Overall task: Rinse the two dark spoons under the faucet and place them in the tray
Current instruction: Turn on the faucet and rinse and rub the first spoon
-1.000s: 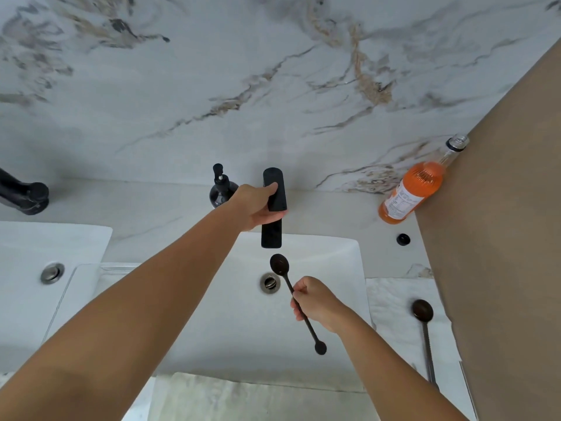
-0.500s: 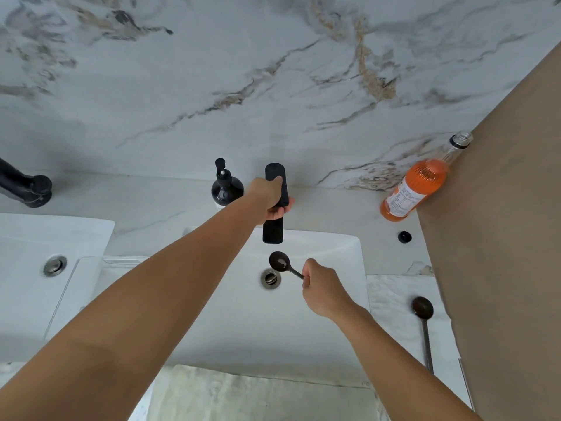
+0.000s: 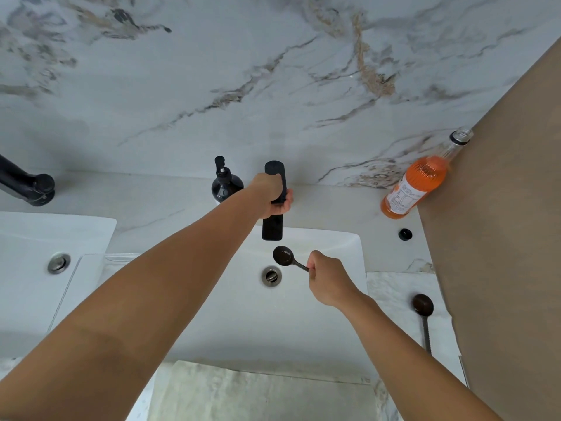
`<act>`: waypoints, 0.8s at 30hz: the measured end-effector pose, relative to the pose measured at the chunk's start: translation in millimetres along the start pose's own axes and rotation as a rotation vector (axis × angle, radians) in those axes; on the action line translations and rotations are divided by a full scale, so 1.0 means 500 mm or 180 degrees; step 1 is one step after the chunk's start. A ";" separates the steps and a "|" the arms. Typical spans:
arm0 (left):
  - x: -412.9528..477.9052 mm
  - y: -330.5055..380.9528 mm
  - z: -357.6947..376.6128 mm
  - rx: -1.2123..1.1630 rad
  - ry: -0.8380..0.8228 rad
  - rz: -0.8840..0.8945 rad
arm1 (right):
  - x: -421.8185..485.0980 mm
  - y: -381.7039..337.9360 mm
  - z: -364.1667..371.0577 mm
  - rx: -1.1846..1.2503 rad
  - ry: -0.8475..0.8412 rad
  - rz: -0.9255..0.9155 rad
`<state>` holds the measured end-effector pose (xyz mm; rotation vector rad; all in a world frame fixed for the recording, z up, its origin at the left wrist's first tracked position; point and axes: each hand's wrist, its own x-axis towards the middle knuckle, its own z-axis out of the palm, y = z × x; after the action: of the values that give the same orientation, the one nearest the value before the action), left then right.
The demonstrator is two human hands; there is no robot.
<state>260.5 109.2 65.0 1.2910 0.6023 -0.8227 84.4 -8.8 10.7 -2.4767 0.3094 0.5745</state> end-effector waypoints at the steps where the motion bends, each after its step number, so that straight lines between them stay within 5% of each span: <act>1: 0.003 -0.001 -0.001 0.0005 -0.0028 -0.0010 | 0.001 -0.003 0.000 -0.0026 0.0007 -0.0006; 24: 0.005 0.041 -0.020 -0.0393 -0.0592 -0.0308 | 0.008 -0.007 -0.001 0.0089 0.0035 -0.0092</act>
<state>279.2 120.0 73.2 1.0663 0.5610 -0.9588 89.5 -6.8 10.7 -2.4541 0.2835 0.5410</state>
